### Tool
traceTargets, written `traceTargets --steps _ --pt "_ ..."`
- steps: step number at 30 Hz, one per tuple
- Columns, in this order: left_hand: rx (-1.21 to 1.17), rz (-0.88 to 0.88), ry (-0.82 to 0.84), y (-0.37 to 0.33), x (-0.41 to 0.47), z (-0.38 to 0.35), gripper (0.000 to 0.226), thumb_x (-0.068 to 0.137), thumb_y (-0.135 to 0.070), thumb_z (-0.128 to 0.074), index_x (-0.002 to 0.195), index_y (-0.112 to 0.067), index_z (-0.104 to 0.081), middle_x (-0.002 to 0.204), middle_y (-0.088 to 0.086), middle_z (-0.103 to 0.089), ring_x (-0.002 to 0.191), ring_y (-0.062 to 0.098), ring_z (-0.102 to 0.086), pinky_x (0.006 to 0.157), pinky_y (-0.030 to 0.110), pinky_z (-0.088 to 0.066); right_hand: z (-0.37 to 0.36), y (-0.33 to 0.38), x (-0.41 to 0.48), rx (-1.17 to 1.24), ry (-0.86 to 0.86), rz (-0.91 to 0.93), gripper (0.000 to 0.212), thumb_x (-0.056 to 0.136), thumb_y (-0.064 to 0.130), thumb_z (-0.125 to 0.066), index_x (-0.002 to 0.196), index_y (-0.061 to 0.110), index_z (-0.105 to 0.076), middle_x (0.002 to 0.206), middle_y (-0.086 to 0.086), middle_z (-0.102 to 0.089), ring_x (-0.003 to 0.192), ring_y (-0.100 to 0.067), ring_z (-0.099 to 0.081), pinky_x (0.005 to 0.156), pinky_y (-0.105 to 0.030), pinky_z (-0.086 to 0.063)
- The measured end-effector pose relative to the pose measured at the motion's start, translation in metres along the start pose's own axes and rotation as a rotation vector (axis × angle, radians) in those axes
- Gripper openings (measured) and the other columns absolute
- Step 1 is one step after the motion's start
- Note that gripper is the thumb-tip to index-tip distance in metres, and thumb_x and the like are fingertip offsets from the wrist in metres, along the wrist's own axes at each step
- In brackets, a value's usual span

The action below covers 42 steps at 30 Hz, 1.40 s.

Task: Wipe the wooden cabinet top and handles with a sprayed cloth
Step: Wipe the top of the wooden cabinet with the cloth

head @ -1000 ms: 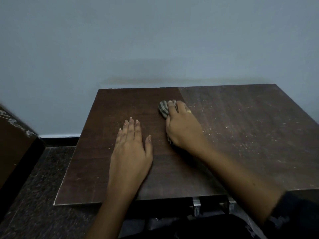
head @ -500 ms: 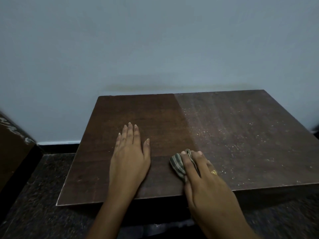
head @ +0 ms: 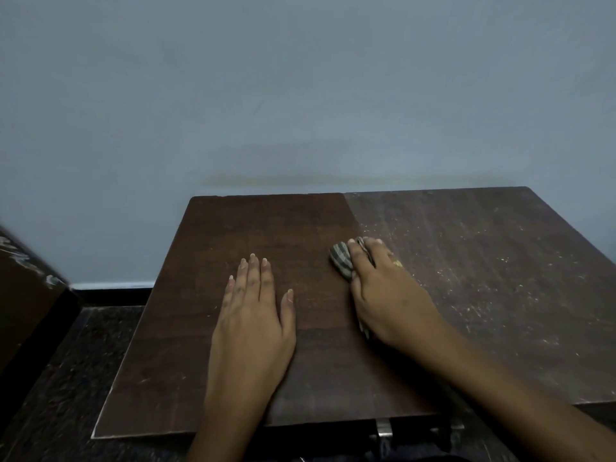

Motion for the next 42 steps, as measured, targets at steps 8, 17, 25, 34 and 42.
traceTargets --steps 8,17,25,34,42 --pt "-0.045 0.004 0.027 -0.001 0.004 0.002 0.077 0.079 -0.053 -0.001 0.143 -0.011 -0.015 0.154 0.007 -0.014 0.134 0.006 0.004 0.109 0.024 0.007 0.004 -0.022 0.114 0.05 0.013 -0.052 0.049 0.1 0.024 -0.027 0.146 0.009 -0.023 0.152 -0.014 -0.021 0.139 -0.033 -0.023 0.112 -0.042 -0.026" --pt "-0.068 -0.015 0.029 0.001 0.004 0.001 0.076 0.081 -0.053 -0.009 0.142 -0.008 -0.022 0.152 0.011 -0.021 0.134 0.007 -0.002 0.11 0.026 0.004 0.011 -0.037 0.139 0.07 0.003 -0.091 0.047 0.099 0.024 -0.026 0.143 0.009 -0.028 0.148 -0.016 -0.026 0.134 -0.037 -0.029 0.109 -0.044 -0.03" --pt "-0.029 -0.013 0.029 0.0 0.005 0.0 0.077 0.081 -0.053 -0.011 0.14 -0.006 -0.026 0.151 0.014 -0.024 0.14 0.019 -0.013 0.111 0.028 0.001 0.011 -0.034 0.036 0.064 -0.071 -0.091 0.05 0.1 0.026 -0.027 0.148 0.012 -0.022 0.153 -0.009 -0.022 0.139 -0.03 -0.026 0.111 -0.04 -0.028" --pt "0.07 -0.179 -0.043 -0.016 0.0 0.008 0.054 0.089 -0.032 -0.027 0.129 0.0 -0.046 0.138 0.018 -0.046 0.132 0.028 -0.035 0.111 0.035 -0.017 0.0 -0.027 -0.079 0.022 -0.06 -0.079 0.052 0.097 0.027 -0.022 0.148 0.025 -0.019 0.153 0.006 -0.019 0.142 -0.018 -0.023 0.111 -0.032 -0.031" --pt "-0.073 -0.144 0.02 -0.067 -0.033 -0.004 0.061 0.09 -0.046 -0.021 0.138 -0.01 -0.035 0.147 0.007 -0.034 0.138 0.016 -0.021 0.112 0.031 -0.009 0.003 -0.042 -0.104 -0.085 -0.055 -0.111 0.058 0.077 0.029 -0.03 0.127 0.016 -0.057 0.128 -0.005 -0.06 0.113 -0.026 -0.062 0.081 -0.034 -0.054"
Point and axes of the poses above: each hand's wrist, its own x-axis towards the middle knuckle, its own z-axis out of the back of the hand, y = z × x, the point moved 4 cm from there along x, towards the middle knuckle
